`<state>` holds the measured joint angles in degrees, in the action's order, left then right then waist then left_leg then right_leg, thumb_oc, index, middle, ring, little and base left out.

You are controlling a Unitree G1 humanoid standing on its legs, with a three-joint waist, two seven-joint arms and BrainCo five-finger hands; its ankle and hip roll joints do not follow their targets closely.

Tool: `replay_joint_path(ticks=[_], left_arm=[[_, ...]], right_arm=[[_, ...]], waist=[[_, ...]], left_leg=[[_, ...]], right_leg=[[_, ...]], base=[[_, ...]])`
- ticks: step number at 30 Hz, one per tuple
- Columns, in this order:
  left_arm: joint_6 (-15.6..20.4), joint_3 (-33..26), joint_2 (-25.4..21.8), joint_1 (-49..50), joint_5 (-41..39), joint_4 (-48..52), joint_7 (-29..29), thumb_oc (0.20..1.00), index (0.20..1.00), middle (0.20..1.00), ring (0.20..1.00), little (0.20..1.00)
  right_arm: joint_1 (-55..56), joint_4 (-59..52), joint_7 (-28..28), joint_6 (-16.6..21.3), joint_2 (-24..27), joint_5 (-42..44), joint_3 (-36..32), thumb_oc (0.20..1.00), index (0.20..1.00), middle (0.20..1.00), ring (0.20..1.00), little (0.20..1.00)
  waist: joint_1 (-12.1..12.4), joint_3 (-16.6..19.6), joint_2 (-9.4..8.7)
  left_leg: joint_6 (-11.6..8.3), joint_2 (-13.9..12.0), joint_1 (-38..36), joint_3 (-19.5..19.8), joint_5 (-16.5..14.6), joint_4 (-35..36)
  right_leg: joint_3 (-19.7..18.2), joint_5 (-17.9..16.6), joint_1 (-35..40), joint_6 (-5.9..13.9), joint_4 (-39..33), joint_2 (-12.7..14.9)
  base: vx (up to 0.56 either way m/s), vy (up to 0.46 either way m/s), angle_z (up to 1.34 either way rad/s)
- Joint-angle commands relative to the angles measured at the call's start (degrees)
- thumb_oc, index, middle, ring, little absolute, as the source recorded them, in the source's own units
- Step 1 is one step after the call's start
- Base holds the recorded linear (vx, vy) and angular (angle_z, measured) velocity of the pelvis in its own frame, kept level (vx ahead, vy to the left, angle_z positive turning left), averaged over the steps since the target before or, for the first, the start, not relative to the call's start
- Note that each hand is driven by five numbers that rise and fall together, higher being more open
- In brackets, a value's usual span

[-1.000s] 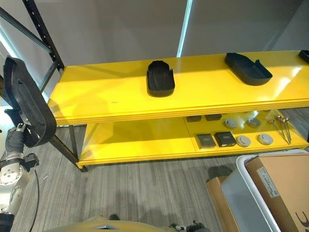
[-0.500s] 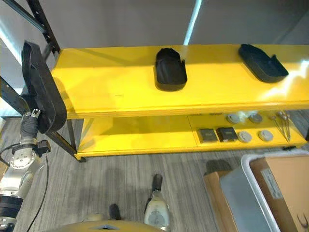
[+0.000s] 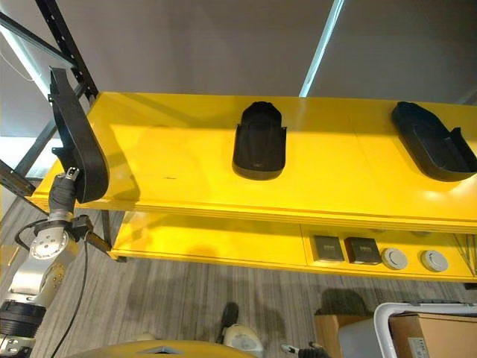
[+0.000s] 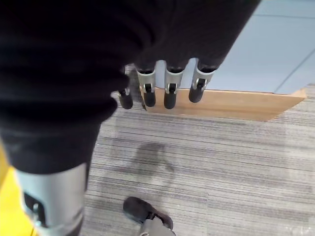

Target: Move parts from the plastic box to the shelf.

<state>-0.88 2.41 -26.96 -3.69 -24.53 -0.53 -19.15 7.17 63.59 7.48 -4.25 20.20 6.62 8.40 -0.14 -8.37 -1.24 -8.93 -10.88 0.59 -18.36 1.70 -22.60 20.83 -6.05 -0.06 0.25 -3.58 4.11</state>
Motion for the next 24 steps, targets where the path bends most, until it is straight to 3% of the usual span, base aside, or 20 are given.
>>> replay_joint_path(ticks=[1, 2, 4, 5, 7, 13, 24], left_arm=[[2.63, -2.45, -4.30, -3.74, 7.20, 2.73, 2.67, 0.200, 0.200, 0.200, 0.200, 0.200], [2.54, -2.42, -4.44, -3.77, 7.65, 2.63, 2.76, 0.200, 0.200, 0.200, 0.200, 0.200], [0.79, -2.08, -7.15, -4.20, 14.31, 2.36, 2.43, 0.200, 0.200, 0.200, 0.200, 0.200], [0.73, -2.10, -7.13, -4.19, 14.35, 2.40, 2.43, 0.200, 0.200, 0.200, 0.200, 0.200], [-1.69, -2.42, -12.06, -6.30, 14.70, -1.10, 3.28, 0.200, 0.200, 0.200, 0.200, 0.200], [-4.91, 0.46, -16.72, -11.99, 16.42, -10.43, 5.60, 0.200, 0.200, 0.200, 0.200, 0.200], [-7.57, 9.13, -17.86, -24.32, 17.69, -30.72, 4.23, 0.200, 0.200, 0.200, 0.200, 0.200]], right_arm=[[1.28, 1.36, -0.38, 0.31, 1.67, 0.33, 0.92, 1.000, 1.000, 1.000, 1.000, 1.000], [1.27, 1.34, -0.39, 0.33, 1.73, 0.27, 0.90, 1.000, 1.000, 1.000, 1.000, 1.000], [1.74, -1.13, -0.27, -1.18, 2.90, 1.29, 1.43, 1.000, 1.000, 1.000, 1.000, 1.000], [1.77, -1.21, -0.27, -1.25, 2.91, 1.31, 1.44, 1.000, 1.000, 1.000, 1.000, 1.000], [3.00, -3.72, 0.01, -2.99, 3.12, 2.00, 1.63, 1.000, 1.000, 1.000, 1.000, 1.000], [4.81, -2.95, -1.55, -1.23, 2.78, -1.80, 1.72, 1.000, 1.000, 1.000, 1.000, 1.000], [4.45, -3.32, -2.84, -1.74, 5.26, -4.14, 4.24, 1.000, 1.000, 1.000, 1.000, 1.000]], waist=[[-1.41, 0.73, 0.60], [-1.46, 0.72, 0.59], [-2.13, 0.41, 1.39], [-2.15, 0.39, 1.39], [-3.37, 1.49, 1.54], [-5.47, 2.94, 2.16], [-8.64, 3.43, 2.16]], left_leg=[[1.88, -3.17, 2.80, -4.36, 1.29, 9.95], [1.93, -2.96, 2.30, -4.60, 1.70, 11.47], [1.02, -4.57, 2.02, -4.22, 5.73, 15.39], [1.00, -4.58, 2.01, -4.20, 5.74, 15.39], [2.63, -2.70, -1.40, -5.61, 2.10, 20.02], [3.10, 0.40, -4.93, -7.60, 0.93, 24.06], [3.83, 0.51, -4.34, -10.39, 0.47, 23.55]], right_leg=[[-1.85, 3.62, 2.16, 5.09, 0.25, 0.83], [-1.83, 3.56, 2.25, 5.23, 0.21, 1.03], [-2.49, 3.78, 3.00, 5.65, 0.57, 1.58], [-2.48, 3.80, 3.01, 5.64, 0.59, 1.58], [-1.71, 3.67, 3.23, 6.70, 1.10, 3.66], [-2.34, 3.14, 3.07, 8.34, 0.71, 4.86], [-4.01, 3.57, 2.17, 8.35, 0.83, 4.68]], base=[[0.05, 0.147, 0.00], [0.06, 0.184, 0.13], [0.10, 0.167, 0.11], [0.13, 0.165, -0.11], [0.10, 0.174, -0.22], [0.06, 0.104, -0.15], [0.02, 0.022, -0.10]])
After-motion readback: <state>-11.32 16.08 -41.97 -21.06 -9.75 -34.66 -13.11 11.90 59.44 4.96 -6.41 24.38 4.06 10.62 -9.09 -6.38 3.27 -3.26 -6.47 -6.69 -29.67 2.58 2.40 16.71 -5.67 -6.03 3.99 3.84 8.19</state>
